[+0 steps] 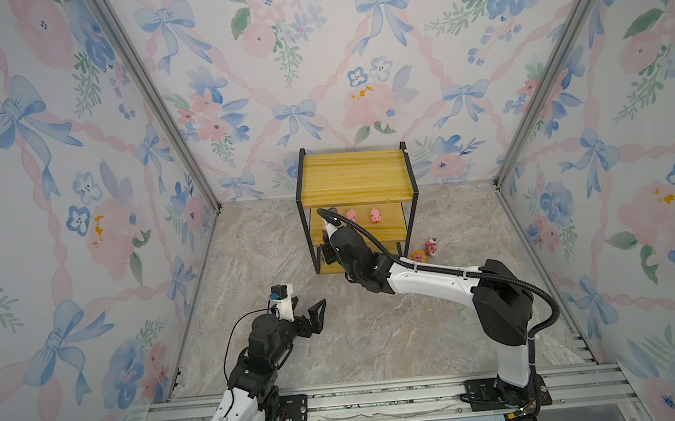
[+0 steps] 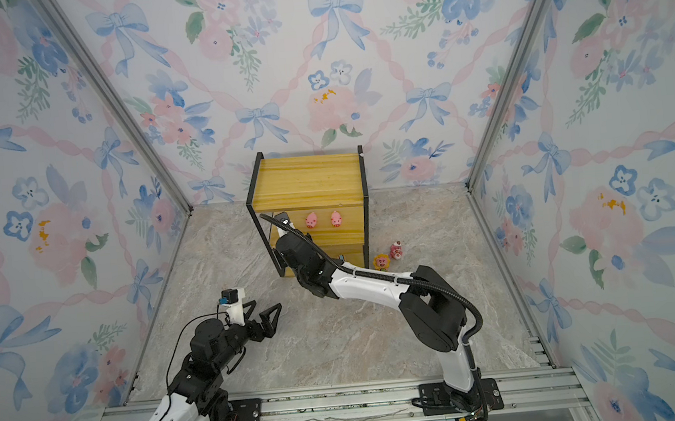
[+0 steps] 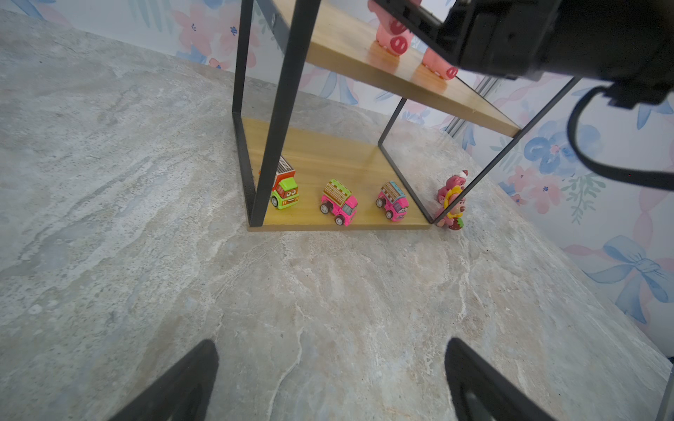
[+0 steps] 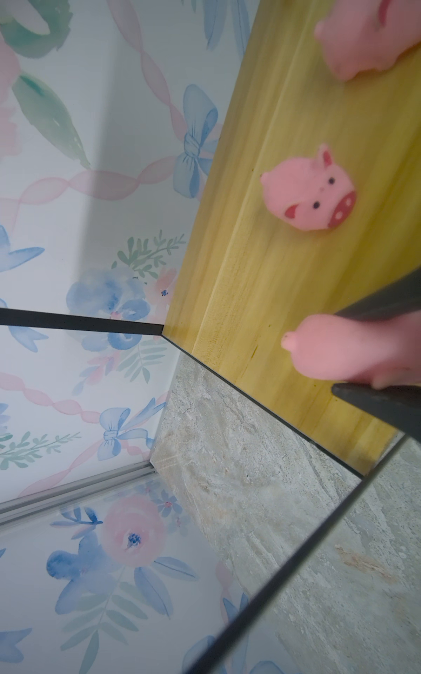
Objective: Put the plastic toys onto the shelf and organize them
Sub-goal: 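Lift the pink pig with the right gripper up to the middle shelf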
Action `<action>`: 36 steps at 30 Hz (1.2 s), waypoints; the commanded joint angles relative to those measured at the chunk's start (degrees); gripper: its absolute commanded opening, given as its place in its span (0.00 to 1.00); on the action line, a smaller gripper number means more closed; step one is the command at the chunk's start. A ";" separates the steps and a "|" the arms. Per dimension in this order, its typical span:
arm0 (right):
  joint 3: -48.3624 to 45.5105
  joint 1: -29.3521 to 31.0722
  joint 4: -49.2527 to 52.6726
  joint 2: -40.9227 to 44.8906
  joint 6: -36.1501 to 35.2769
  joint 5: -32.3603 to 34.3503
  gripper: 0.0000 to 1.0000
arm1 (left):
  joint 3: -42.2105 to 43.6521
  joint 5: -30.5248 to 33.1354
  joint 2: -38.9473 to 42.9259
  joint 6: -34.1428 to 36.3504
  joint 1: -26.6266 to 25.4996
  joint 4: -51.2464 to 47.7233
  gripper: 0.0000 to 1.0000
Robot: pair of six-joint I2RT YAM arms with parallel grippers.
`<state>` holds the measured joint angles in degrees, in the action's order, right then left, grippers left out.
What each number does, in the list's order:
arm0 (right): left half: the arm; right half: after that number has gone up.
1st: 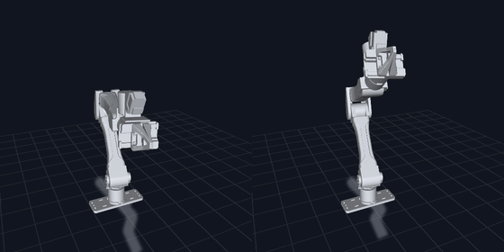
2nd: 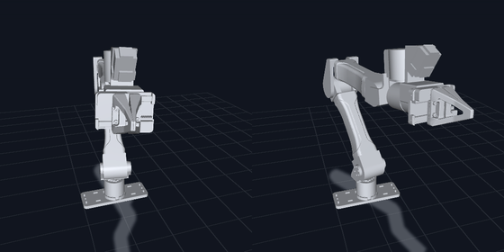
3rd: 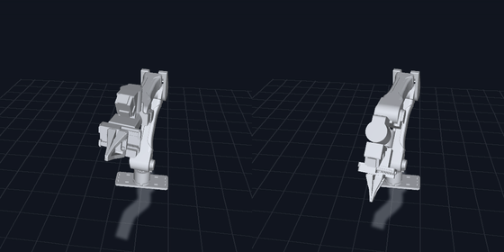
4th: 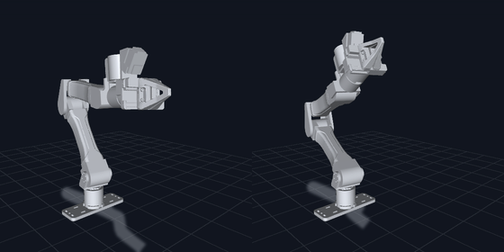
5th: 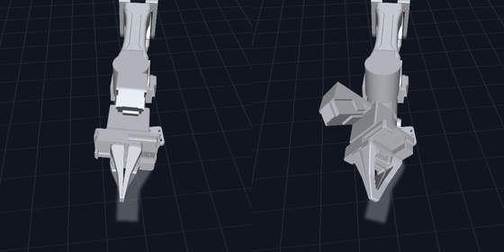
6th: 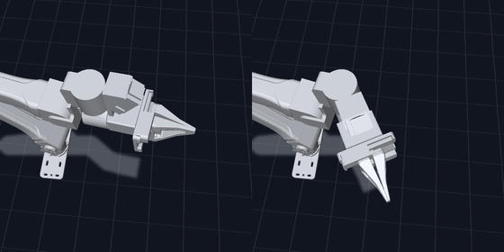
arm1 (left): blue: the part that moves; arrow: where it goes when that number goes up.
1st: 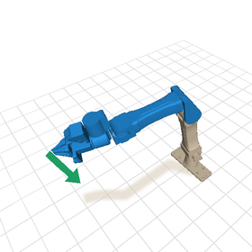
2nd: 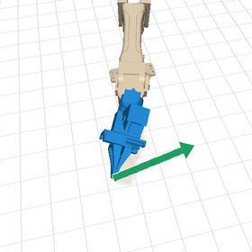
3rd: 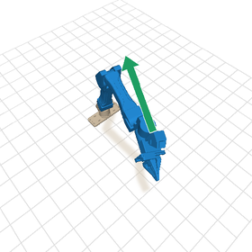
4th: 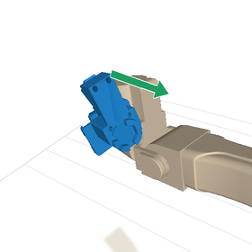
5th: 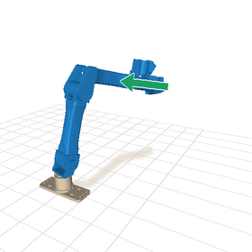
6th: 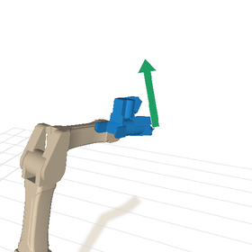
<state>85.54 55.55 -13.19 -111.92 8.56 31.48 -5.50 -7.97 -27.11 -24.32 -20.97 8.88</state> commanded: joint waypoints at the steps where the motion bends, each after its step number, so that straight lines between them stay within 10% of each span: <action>1: 1.64 -0.31 -1.22 -2.22 1.30 2.61 0.28 | 0.84 -0.67 0.55 -0.02 0.08 0.69 0.98; 36: 4.83 -1.61 -5.80 -6.82 3.29 3.91 0.27 | 0.81 -0.94 0.16 0.02 0.12 0.85 0.98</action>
<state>88.92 55.11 -17.02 -117.58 10.52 33.95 -5.48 -8.16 -27.07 -24.32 -20.97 8.88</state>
